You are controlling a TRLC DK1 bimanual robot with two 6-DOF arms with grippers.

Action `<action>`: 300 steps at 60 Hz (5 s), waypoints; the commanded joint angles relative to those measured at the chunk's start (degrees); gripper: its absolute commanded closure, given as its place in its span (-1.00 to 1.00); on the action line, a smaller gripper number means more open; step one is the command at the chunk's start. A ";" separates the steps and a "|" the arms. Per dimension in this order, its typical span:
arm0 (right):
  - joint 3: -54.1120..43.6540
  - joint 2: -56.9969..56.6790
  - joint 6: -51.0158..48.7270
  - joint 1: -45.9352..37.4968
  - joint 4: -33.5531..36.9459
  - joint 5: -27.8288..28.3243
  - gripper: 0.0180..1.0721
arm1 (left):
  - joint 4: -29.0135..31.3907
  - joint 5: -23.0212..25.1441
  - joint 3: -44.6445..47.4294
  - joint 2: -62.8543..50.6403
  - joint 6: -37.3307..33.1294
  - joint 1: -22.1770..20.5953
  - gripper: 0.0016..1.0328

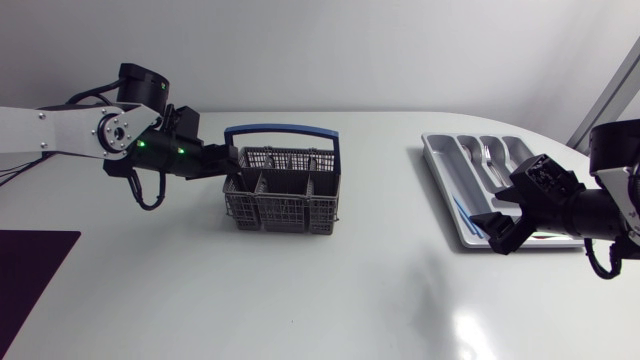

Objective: Unload the cutlery basket into the drawer organizer.

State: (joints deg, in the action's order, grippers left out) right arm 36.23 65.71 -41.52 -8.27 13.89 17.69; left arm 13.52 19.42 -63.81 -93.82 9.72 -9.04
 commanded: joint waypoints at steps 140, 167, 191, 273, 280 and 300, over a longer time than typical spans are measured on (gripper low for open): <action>-11.18 -10.17 3.90 8.62 -2.29 -3.54 -0.63 | -1.04 -10.02 5.63 7.86 4.08 -3.88 0.81; -11.62 -10.08 4.08 10.03 -2.46 -4.51 -0.63 | 2.30 -10.02 1.85 7.25 -0.93 -7.40 0.26; -12.94 -10.08 3.72 10.82 -2.99 -4.69 -0.63 | 3.00 -12.39 3.43 7.95 -31.60 -14.52 -0.35; -15.93 -2.78 2.85 11.88 -11.52 -5.92 -0.63 | 4.59 -10.10 -7.73 -6.46 -78.09 -7.05 -0.21; -16.10 -2.43 2.85 11.88 -11.87 -5.92 -0.63 | 4.67 -10.28 -8.17 -6.90 -78.89 -7.13 -0.17; -16.19 -2.34 2.58 11.70 -11.96 -5.92 -0.63 | 8.81 -10.28 -9.75 -8.13 -81.08 -8.01 0.27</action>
State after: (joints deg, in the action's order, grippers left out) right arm 21.56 62.81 -38.83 3.33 2.52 12.12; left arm 20.99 8.91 -72.47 -100.38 -69.10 -16.53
